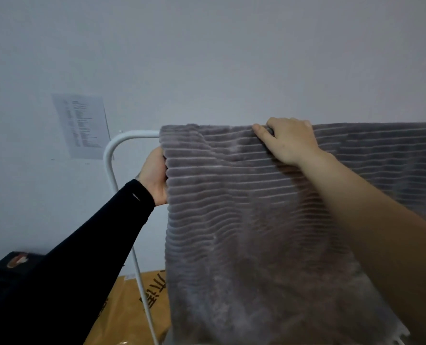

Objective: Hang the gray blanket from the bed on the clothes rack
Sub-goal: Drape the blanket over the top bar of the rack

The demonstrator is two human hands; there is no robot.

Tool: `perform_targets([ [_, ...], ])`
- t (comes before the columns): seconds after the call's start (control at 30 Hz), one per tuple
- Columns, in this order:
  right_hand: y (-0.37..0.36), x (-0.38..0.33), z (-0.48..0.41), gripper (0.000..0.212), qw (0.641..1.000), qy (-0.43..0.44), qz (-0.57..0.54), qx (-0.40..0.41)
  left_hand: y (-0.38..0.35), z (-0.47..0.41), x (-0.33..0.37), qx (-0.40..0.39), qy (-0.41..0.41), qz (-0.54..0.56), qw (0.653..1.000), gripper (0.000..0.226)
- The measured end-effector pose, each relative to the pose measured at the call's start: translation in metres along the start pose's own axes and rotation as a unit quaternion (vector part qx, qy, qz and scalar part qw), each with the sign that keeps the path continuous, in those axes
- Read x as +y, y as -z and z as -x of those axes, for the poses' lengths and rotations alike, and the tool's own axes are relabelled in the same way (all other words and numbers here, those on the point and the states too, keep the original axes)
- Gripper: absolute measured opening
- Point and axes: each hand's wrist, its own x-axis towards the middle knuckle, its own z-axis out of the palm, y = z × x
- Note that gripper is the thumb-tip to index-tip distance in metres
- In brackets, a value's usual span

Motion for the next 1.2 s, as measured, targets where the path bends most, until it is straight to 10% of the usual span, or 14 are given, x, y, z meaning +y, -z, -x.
perform_targets([
  [0.3, 0.0, 0.006, 0.001, 0.064, 1.0, 0.006, 0.005, 0.004, -0.012, -0.003, 0.029, -0.057, -0.053, 0.054, 0.996, 0.05],
  [0.43, -0.002, 0.006, 0.0, 0.062, 1.0, 0.01, 0.001, 0.003, -0.009, -0.006, 0.064, 0.117, -0.123, -0.082, 0.982, 0.03],
  [0.6, -0.003, 0.004, -0.002, 0.061, 1.0, 0.013, -0.004, 0.003, 0.025, -0.01, 0.101, 0.402, -0.268, -0.233, 0.844, 0.039],
  [0.83, 0.001, 0.008, -0.005, 0.069, 0.999, -0.014, -0.016, -0.032, 0.042, 0.006, 0.087, 0.428, -0.21, -0.514, 0.713, 0.042],
  [0.93, 0.006, 0.011, -0.014, 0.077, 0.996, -0.047, -0.01, -0.079, 0.021, 0.004, 0.077, 0.341, -0.202, -0.641, 0.658, 0.027],
  [1.13, 0.016, 0.009, -0.031, 0.071, 0.984, -0.072, -0.005, -0.165, -0.037, -0.021, 0.04, 0.145, -0.215, -0.841, 0.475, 0.07],
  [1.2, 0.019, 0.006, -0.029, 0.067, 0.982, -0.06, -0.034, -0.174, -0.052, -0.038, 0.027, 0.113, -0.228, -0.847, 0.467, 0.07],
])
